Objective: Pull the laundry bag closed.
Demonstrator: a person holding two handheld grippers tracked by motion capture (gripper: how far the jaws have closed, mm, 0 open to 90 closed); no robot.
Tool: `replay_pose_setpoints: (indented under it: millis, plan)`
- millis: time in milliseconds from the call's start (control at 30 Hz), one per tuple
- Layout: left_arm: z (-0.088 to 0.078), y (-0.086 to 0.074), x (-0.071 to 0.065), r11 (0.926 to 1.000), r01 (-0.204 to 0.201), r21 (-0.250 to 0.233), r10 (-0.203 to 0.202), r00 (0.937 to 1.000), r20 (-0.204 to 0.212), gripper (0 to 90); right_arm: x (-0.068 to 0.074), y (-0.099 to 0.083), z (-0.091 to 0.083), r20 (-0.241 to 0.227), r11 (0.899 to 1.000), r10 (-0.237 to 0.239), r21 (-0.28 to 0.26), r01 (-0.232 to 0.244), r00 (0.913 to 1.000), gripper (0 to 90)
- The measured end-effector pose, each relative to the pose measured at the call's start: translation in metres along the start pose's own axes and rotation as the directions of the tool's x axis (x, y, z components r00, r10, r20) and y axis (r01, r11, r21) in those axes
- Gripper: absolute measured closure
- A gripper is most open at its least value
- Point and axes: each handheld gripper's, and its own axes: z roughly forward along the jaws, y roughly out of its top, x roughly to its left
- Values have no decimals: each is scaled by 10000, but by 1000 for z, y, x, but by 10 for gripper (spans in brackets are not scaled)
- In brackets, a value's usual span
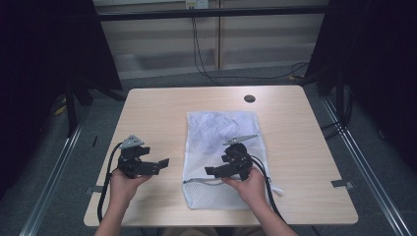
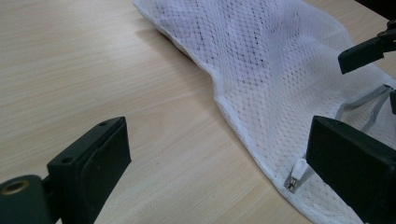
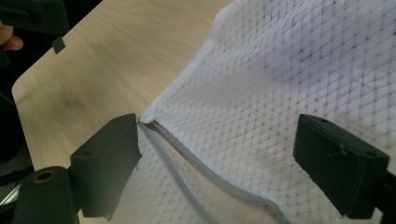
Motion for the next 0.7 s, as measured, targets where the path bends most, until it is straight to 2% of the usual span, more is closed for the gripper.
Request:
replay_pose_setpoints:
  millis: [167, 233, 300, 367, 500, 533, 700]
  plan:
    - [0, 0, -1, 10000, -26, -30, 26, 10000, -35, 57, 2, 1, 3, 24, 10000, -15, 26, 15, 10000, 146]
    - [1, 0, -1, 10000, -24, 40, 24, 10000, 46, 57, 2, 1, 4, 23, 10000, 36, -10, -36, 10000, 143]
    - [2, 0, 0, 9998, -54, 195, 46, 9993, 375, 76, 2, 1, 6, -31, 10000, 58, -38, -59, 10000, 144]
    - [3, 0, -2, 9995, -182, 248, 172, 9990, 405, 82, 3, 1, 7, 10, 9999, 91, -44, -91, 10000, 142]
    - [5, 0, -4, 9990, -332, 287, 320, 9986, 419, 96, 3, 1, 11, -174, 9996, 266, -43, -266, 9995, 158]
    - [5, 0, -4, 9990, -346, 276, 336, 9988, 358, 91, 5, 1, 13, -344, 9995, 300, -25, -301, 9990, 163]
    - [5, -1, -3, 9993, -98, 369, 81, 9990, 445, 79, 7, 2, 17, -496, 9991, 414, 49, -412, 9979, 185]
